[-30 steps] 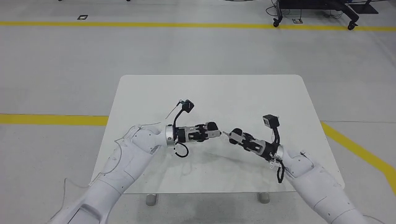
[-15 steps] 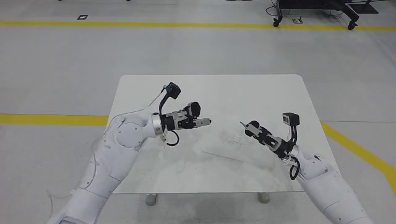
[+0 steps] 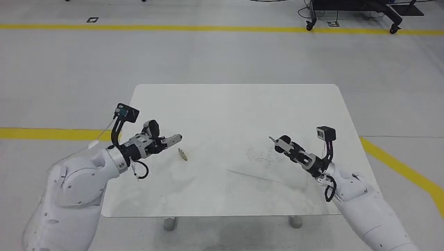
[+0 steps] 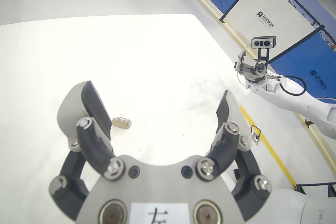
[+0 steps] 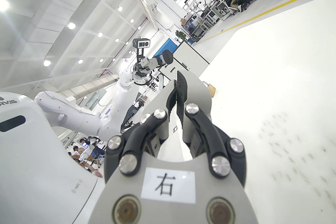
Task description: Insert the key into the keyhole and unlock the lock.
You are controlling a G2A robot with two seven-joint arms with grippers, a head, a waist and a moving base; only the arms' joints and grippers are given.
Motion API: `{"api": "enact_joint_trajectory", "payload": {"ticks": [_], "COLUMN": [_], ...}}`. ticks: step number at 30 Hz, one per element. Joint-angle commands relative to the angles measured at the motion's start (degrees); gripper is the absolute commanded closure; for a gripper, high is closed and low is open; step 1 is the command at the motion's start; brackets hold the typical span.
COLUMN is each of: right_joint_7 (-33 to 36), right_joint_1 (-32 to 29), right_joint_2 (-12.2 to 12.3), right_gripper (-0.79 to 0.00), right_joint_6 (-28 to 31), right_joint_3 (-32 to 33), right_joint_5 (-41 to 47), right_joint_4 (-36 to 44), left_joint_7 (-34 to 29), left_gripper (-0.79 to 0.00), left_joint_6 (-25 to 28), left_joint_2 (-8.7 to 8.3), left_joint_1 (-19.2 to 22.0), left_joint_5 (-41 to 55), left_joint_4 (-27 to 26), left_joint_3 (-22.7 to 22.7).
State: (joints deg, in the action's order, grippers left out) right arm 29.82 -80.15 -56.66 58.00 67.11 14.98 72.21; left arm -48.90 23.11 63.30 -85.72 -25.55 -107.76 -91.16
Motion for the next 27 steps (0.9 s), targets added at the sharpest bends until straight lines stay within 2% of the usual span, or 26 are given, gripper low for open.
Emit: {"api": "enact_joint_trajectory", "payload": {"ticks": [1, 2, 5, 9, 11, 14, 17, 20, 21, 22, 24, 27], "right_joint_7": [0.0, 0.0, 0.0, 0.0, 0.0, 0.0, 0.0, 0.0, 0.0, 0.0, 0.0, 0.0], "right_joint_1": [0.0, 0.0, 0.0, 0.0, 0.0, 0.0, 0.0, 0.0, 0.0, 0.0, 0.0, 0.0], "right_joint_2": [0.0, 0.0, 0.0, 0.0, 0.0, 0.0, 0.0, 0.0, 0.0, 0.0, 0.0, 0.0], "right_gripper": [0.0, 0.0, 0.0, 0.0, 0.0, 0.0, 0.0, 0.0, 0.0, 0.0, 0.0, 0.0], "right_joint_6": [0.0, 0.0, 0.0, 0.0, 0.0, 0.0, 0.0, 0.0, 0.0, 0.0, 0.0, 0.0], "right_joint_3": [0.0, 0.0, 0.0, 0.0, 0.0, 0.0, 0.0, 0.0, 0.0, 0.0, 0.0, 0.0], "right_joint_5": [0.0, 0.0, 0.0, 0.0, 0.0, 0.0, 0.0, 0.0, 0.0, 0.0, 0.0, 0.0], "right_joint_4": [0.0, 0.0, 0.0, 0.0, 0.0, 0.0, 0.0, 0.0, 0.0, 0.0, 0.0, 0.0], "left_joint_7": [-0.27, -0.2, -1.56, -7.41, -10.64, -15.72, -16.17, -14.81, -14.83, -16.26, -17.47, -18.14], "left_gripper": [-0.785, -0.785, -0.785, -0.785, -0.785, -0.785, -0.785, -0.779, -0.717, -0.702, -0.739, -0.705], "left_joint_6": [0.06, -0.58, -6.69, -9.35, -9.94, -14.09, -20.99, -28.28, -30.19, -31.67, -34.52, -37.43], "left_joint_2": [0.0, -0.05, -0.55, -0.9, -0.92, -0.72, 0.13, 0.96, 1.23, 1.42, 1.89, 2.37], "left_joint_1": [-0.01, -0.14, -1.21, -3.53, -3.4, -0.57, 2.65, 6.46, 7.73, 9.14, 11.71, 14.02], "left_joint_5": [0.0, -1.29, -19.26, -25.29, -25.05, -24.78, -21.25, -23.12, -23.57, -25.21, -27.09, -29.18], "left_joint_4": [0.0, 0.16, -3.96, -9.01, -9.31, -6.51, -2.84, 1.45, 2.98, 4.64, 6.35, 7.5], "left_joint_3": [-0.01, -0.02, 0.66, 2.3, 4.1, 7.69, 12.62, 17.11, 18.55, 20.27, 22.93, 25.37]}}
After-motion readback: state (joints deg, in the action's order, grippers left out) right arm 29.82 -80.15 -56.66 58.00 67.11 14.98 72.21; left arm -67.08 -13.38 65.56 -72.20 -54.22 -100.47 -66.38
